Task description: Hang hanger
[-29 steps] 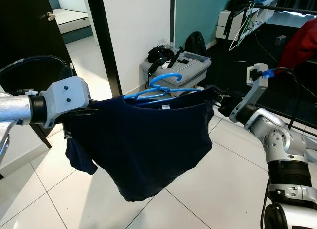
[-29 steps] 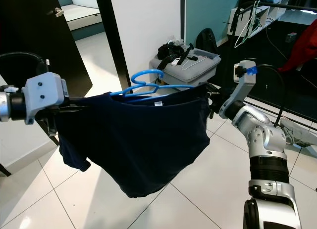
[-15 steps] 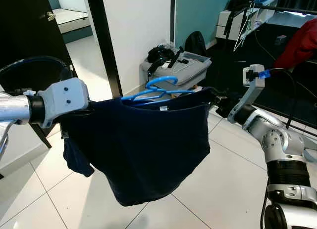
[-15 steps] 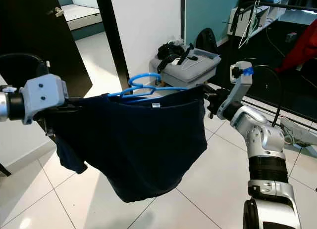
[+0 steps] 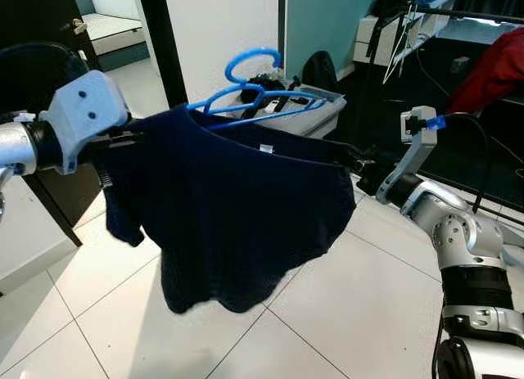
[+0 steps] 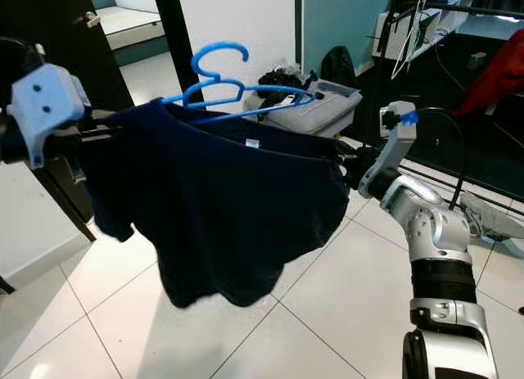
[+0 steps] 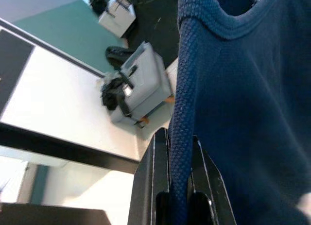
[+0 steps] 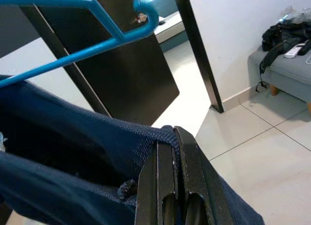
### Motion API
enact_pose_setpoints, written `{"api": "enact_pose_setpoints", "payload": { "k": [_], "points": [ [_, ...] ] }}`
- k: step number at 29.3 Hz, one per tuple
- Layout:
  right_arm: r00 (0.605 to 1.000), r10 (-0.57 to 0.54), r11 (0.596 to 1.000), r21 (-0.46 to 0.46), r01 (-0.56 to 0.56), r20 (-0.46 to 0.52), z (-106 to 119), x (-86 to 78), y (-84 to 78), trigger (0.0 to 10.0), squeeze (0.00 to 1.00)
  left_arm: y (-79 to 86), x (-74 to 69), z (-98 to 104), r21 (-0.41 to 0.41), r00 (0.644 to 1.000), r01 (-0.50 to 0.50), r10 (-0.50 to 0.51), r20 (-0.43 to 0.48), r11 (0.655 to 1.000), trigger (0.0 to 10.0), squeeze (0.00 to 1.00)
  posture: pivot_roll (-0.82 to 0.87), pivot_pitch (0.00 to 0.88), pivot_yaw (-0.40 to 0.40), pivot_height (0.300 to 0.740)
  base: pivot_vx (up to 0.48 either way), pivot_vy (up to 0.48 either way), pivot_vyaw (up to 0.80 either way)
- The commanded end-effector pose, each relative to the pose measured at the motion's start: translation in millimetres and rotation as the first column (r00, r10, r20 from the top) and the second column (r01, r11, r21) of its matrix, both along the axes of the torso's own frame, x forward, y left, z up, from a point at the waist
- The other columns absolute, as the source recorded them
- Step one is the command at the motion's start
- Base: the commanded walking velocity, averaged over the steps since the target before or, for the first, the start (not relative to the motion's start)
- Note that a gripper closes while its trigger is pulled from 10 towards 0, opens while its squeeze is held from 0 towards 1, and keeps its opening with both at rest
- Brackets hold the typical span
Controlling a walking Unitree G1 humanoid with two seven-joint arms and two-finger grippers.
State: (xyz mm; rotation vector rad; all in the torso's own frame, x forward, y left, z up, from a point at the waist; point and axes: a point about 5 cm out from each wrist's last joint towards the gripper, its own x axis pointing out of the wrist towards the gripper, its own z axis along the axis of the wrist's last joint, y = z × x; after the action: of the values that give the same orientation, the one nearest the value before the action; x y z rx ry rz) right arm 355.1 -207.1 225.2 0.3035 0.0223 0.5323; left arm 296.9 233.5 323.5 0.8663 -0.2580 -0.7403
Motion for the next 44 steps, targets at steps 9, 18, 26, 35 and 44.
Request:
{"api": "enact_pose_setpoints", "payload": {
  "k": [9, 18, 26, 35, 44],
  "points": [
    [1.0, -0.013, 1.0, -0.007, 0.013, 0.004, 2, -0.7, -2.4, 0.0, 0.0, -8.3, -37.5, -6, -0.041, 0.949, 0.288, -0.291, -0.119, 0.957, 10.0, 0.0, -0.05, 0.0, 0.047, 0.74, 0.0, 0.0, 0.0],
    [1.0, -0.013, 1.0, -0.002, 0.013, 0.009, 4, -1.0, -2.6, 0.0, 0.0, -5.6, -37.8, -13, 0.02, 0.951, 0.271, -0.265, -0.162, 0.962, 10.0, 0.0, -0.05, 0.0, 0.047, 0.74, 0.0, 0.0, 0.0],
    [1.0, 0.0, 1.0, -0.002, 0.0, 0.02, 8, -2.2, -1.3, 0.0, 0.0, -1.3, -26.3, -13, 0.023, 0.977, 0.171, -0.167, -0.133, 0.985, 10.0, 0.0, -0.05, 0.0, 0.047, 0.74, 0.0, 0.0, 0.0],
    [1.0, 0.014, 1.0, -0.002, -0.014, 0.024, 9, -3.6, -0.5, 0.0, 0.0, 3.4, -31.1, -8, 0.022, 0.973, 0.189, -0.184, -0.138, 0.982, 10.0, 0.0, -0.05, 0.0, 0.049, 0.74, 0.0, 0.0, 0.0],
    [0.999, 0.024, 1.0, -0.001, -0.024, 0.028, 10, -4.0, 0.8, 0.0, 0.0, 17.4, -26.4, -18, 0.166, 0.982, 0.096, -0.067, -0.174, 0.981, 10.0, 0.0, -0.05, 0.0, 0.051, 0.74, 0.0, 0.0, 0.0]
  ]
}}
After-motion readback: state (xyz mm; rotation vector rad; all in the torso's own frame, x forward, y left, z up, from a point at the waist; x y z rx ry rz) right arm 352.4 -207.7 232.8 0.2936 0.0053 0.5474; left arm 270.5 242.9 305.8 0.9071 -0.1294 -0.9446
